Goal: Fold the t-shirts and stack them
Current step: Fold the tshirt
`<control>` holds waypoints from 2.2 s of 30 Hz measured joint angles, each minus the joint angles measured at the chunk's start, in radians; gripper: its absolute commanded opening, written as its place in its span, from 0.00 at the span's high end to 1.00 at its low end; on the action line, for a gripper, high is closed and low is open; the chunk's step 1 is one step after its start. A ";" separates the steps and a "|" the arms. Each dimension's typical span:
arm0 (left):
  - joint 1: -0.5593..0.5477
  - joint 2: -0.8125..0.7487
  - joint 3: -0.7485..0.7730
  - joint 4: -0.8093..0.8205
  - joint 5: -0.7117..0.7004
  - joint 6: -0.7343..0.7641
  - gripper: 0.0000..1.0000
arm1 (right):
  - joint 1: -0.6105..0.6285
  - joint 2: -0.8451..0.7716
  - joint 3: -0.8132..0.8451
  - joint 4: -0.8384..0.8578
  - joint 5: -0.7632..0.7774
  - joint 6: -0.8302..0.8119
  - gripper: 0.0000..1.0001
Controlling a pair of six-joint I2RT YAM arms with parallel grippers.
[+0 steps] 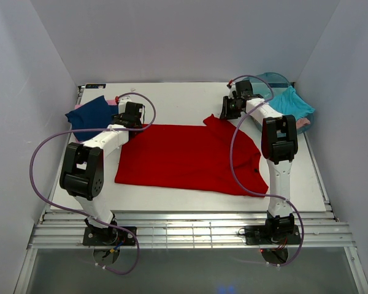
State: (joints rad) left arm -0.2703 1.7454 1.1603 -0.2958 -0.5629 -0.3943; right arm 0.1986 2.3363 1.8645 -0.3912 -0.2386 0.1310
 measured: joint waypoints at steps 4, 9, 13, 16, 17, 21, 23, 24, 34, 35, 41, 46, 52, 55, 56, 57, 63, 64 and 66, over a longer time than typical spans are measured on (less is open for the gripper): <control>0.000 0.000 0.000 0.005 0.000 -0.004 0.30 | 0.000 0.000 -0.009 -0.004 -0.014 0.008 0.92; 0.000 0.000 0.000 0.005 0.000 -0.006 0.30 | 0.000 0.000 -0.010 -0.004 -0.011 0.016 0.92; 0.003 0.000 0.000 0.005 0.000 -0.006 0.31 | 0.002 -0.004 0.014 -0.030 0.036 0.018 0.92; 0.006 0.000 -0.001 0.005 -0.001 -0.007 0.31 | 0.003 -0.005 0.092 -0.071 0.072 0.018 0.92; 0.007 0.000 -0.002 0.006 -0.001 -0.007 0.31 | 0.003 -0.008 0.121 -0.077 0.083 0.017 0.92; 0.010 0.000 -0.006 0.011 -0.001 -0.011 0.31 | 0.003 -0.085 0.156 -0.080 0.109 0.015 0.92; 0.012 0.000 -0.007 0.012 0.000 -0.014 0.31 | 0.003 -0.133 0.155 -0.080 0.113 0.011 0.92; 0.012 0.000 -0.007 0.013 0.001 -0.014 0.31 | 0.003 -0.154 0.154 -0.080 0.114 0.008 0.92; 0.014 0.119 0.030 0.038 -0.002 0.002 0.31 | 0.004 -0.192 -0.062 -0.062 0.173 -0.038 0.92; 0.016 0.146 0.041 0.042 -0.007 0.008 0.31 | 0.004 -0.182 -0.074 -0.066 0.180 -0.040 0.92; 0.040 0.228 0.082 0.085 -0.066 0.045 0.31 | 0.004 -0.144 -0.088 -0.082 0.194 -0.058 0.92; 0.056 0.228 0.093 0.172 -0.089 0.079 0.31 | 0.004 -0.144 -0.087 -0.078 0.202 -0.066 0.92; 0.059 0.230 0.099 0.229 -0.072 0.098 0.31 | 0.004 -0.144 -0.087 -0.078 0.208 -0.076 0.92; 0.059 0.230 0.099 0.237 -0.038 0.097 0.33 | 0.004 -0.144 -0.087 -0.078 0.210 -0.079 0.92; 0.059 0.230 0.097 0.246 -0.024 0.093 0.33 | 0.004 -0.144 -0.087 -0.078 0.210 -0.079 0.92; 0.059 0.230 0.093 0.257 -0.011 0.089 0.34 | 0.004 -0.144 -0.087 -0.078 0.210 -0.080 0.92; 0.059 0.227 0.040 0.311 0.055 0.040 0.35 | 0.004 -0.144 -0.087 -0.078 0.212 -0.083 0.92; 0.059 0.227 0.031 0.315 0.064 0.035 0.35 | 0.004 -0.144 -0.087 -0.078 0.212 -0.083 0.92; 0.059 0.227 0.024 0.316 0.082 0.027 0.34 | 0.004 -0.144 -0.087 -0.078 0.212 -0.083 0.92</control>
State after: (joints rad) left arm -0.2115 1.9724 1.1847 0.0200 -0.4805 -0.3668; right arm 0.2024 2.1925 1.7771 -0.4694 -0.0265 0.0483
